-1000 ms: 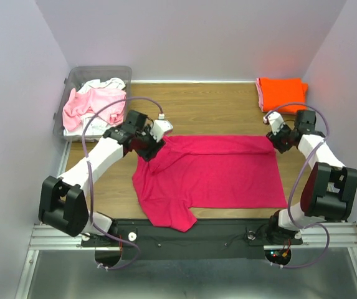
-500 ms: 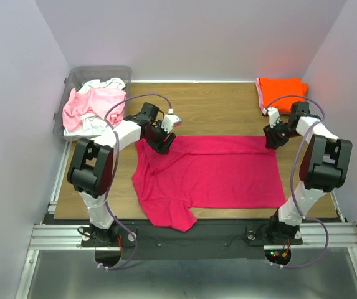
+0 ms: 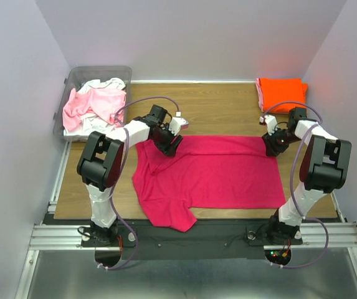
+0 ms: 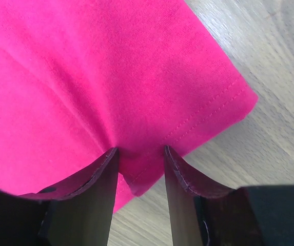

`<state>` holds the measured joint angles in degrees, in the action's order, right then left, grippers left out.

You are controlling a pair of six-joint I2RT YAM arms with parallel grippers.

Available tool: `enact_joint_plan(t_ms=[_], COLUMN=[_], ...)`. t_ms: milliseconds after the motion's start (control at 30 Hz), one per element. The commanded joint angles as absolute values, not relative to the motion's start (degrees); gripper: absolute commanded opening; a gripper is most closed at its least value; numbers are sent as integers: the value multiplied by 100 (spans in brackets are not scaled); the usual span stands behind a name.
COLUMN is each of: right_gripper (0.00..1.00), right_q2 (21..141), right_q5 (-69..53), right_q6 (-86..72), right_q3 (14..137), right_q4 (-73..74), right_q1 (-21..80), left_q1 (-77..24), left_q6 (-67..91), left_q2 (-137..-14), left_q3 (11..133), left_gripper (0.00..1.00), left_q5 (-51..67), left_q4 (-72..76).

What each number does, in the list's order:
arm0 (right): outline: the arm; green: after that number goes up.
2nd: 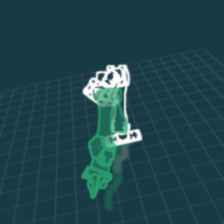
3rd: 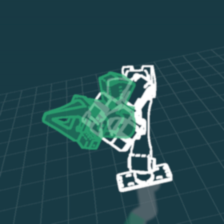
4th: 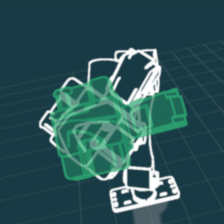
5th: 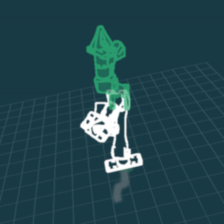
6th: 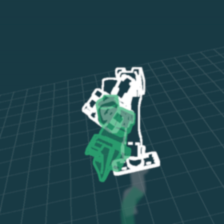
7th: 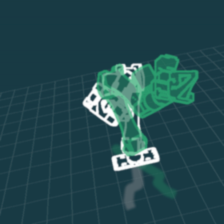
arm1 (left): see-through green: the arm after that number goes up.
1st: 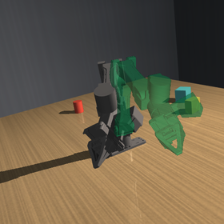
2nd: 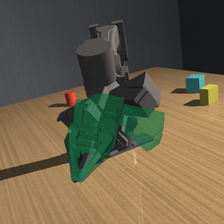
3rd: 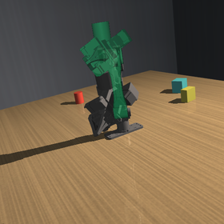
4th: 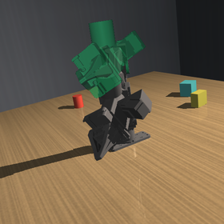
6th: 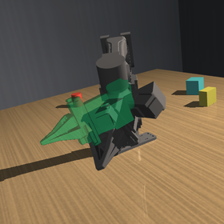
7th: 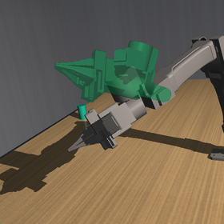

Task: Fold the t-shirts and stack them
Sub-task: Fold the tshirt

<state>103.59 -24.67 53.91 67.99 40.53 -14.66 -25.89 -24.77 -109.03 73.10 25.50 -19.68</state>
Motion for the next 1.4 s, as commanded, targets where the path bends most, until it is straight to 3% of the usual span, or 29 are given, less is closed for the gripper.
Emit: enact_joint_plan(t_ms=[0,333,433,633,700,833,1067,1200,1367], right_gripper=[46,51,51,51,51,51,59,59,49], right_q2=[10046,9748,9695,9545,9527,9510,9667,9782,9835], right_q5=[-2286,-2188,-2171,-2136,-2083,-2022,-1899,-1846,-1863], right_q6=[5660,5871,5871,6029,6152,6301,6390,6372,6390], right_q3=[6785,6829,6873,6759,6698,6575,6521,6565,6557], right_q4=[4122,4122,4140,4271,4324,4342,4281,4175,4140], right_q1=[-1477,-1477,-1477,-1477,-1477,-1468,-1397,-1397,-1371], left_q1=[-2645,-2689,-2707,-2786,-2830,-2874,-2874,-2874,-2874], left_q6=[-2400,-2408,-2426,-2496,-2540,-2566,-2584,-2759,-2918], left_q2=[-11012,-10574,-10433,-10318,-10327,-10345,-10310,-10125,-9897], left_q3=[7646,7453,7427,7427,7383,7260,6961,6759,6539], left_gripper=[67,45,43,17,15,15,43,43,41], left_q5=[2707,2944,3023,3217,3261,3243,2980,2813,2734], left_q4=[-1846,-1872,-1925,-2074,-2144,-2171,-2215,-2372,-2549])
